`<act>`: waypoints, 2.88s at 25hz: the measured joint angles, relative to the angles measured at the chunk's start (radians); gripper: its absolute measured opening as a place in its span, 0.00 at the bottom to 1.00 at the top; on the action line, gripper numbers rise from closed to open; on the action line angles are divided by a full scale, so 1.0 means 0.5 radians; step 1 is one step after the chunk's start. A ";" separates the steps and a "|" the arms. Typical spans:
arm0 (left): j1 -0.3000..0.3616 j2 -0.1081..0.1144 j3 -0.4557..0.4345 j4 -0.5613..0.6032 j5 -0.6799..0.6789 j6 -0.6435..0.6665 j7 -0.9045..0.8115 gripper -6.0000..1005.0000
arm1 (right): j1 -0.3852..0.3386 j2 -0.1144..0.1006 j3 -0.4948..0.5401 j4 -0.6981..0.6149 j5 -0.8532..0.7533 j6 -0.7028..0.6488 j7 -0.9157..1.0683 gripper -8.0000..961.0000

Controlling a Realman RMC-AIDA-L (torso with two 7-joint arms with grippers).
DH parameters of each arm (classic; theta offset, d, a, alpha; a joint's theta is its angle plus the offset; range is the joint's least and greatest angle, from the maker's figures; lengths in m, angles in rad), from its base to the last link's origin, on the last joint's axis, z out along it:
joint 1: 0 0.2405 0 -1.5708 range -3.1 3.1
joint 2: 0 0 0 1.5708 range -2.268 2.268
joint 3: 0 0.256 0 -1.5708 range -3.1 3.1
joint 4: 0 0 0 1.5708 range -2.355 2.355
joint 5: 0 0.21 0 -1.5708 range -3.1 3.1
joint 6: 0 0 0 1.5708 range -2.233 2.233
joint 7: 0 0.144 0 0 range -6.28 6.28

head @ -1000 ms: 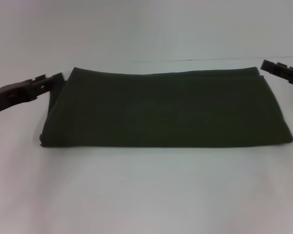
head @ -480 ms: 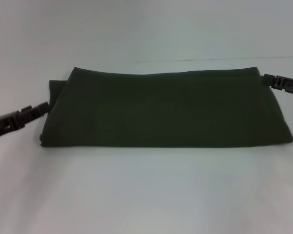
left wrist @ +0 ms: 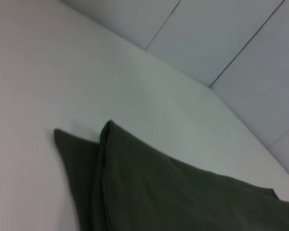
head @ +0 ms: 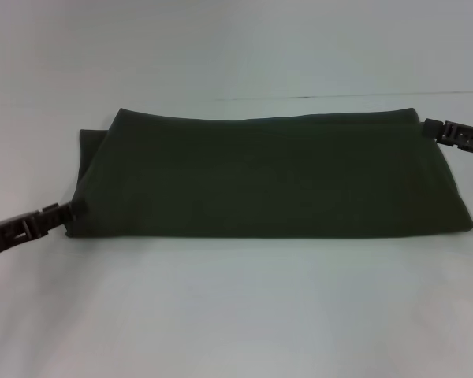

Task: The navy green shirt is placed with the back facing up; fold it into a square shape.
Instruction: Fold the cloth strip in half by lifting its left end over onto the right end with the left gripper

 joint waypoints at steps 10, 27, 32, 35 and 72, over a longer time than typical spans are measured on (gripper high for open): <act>-0.010 0.001 0.002 -0.046 0.038 -0.134 -0.023 0.69 | -0.016 0.001 0.008 0.004 0.002 0.012 0.001 0.73; -0.064 0.010 0.048 -0.138 0.079 -0.344 0.030 0.69 | -0.017 0.007 -0.018 0.006 -0.001 0.059 0.025 0.73; -0.084 0.009 0.093 -0.165 0.079 -0.442 0.057 0.69 | -0.017 0.013 -0.020 0.008 -0.001 0.061 0.022 0.73; -0.097 0.009 0.144 -0.182 0.079 -0.493 0.067 0.69 | -0.019 0.016 -0.020 0.013 -0.001 0.063 0.019 0.73; -0.122 0.011 0.205 -0.165 0.149 -0.548 0.080 0.05 | -0.039 0.010 -0.021 0.007 -0.062 0.134 0.066 0.73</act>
